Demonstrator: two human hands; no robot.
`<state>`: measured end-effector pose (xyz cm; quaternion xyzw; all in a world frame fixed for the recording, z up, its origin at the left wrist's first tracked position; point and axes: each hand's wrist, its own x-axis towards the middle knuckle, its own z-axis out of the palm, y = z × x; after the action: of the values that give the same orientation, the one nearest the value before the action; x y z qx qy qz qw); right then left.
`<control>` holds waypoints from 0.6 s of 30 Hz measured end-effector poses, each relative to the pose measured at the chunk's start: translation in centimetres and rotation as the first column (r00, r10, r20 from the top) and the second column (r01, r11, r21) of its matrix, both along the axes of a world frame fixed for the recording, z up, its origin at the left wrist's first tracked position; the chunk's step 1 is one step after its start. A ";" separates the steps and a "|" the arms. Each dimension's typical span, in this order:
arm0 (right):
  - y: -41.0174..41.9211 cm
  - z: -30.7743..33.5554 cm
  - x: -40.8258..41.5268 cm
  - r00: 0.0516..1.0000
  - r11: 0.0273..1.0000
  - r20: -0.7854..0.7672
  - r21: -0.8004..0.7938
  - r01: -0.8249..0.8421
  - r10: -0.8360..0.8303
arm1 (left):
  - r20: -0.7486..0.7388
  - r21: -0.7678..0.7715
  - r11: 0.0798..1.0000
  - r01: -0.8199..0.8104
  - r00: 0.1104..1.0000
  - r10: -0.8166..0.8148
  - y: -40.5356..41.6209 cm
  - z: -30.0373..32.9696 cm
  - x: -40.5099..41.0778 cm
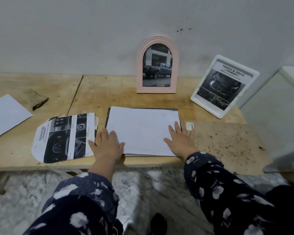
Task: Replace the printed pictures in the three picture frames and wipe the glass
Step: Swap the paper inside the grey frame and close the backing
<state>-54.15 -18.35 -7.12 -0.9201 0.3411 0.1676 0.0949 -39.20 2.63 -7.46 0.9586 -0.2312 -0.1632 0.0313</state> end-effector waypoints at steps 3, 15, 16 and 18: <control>-0.4 0.4 0.3 1.000 0.998 -0.010 -0.051 -0.027 0.027 | 0.029 0.018 1.000 -0.008 1.000 0.007 -0.5 0.0 -0.6; -1.0 0.8 -7.0 0.907 0.924 0.181 0.126 0.361 -0.379 | 0.129 0.028 0.933 0.359 0.924 -0.359 -7.6 1.6 -5.1; -1.4 0.9 -8.3 0.886 0.902 0.174 0.131 0.411 -0.429 | 0.126 0.028 0.906 0.421 0.898 -0.421 -8.6 1.8 -6.0; -2.5 1.3 -11.3 0.833 0.850 0.173 0.138 0.508 -0.526 | 0.115 0.020 0.847 0.532 0.840 -0.530 -10.8 2.2 -8.0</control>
<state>-65.47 -20.83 -5.86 -0.8008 0.5578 0.0551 0.2108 -47.18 -8.16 -5.27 0.8647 -0.4901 -0.1080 -0.0225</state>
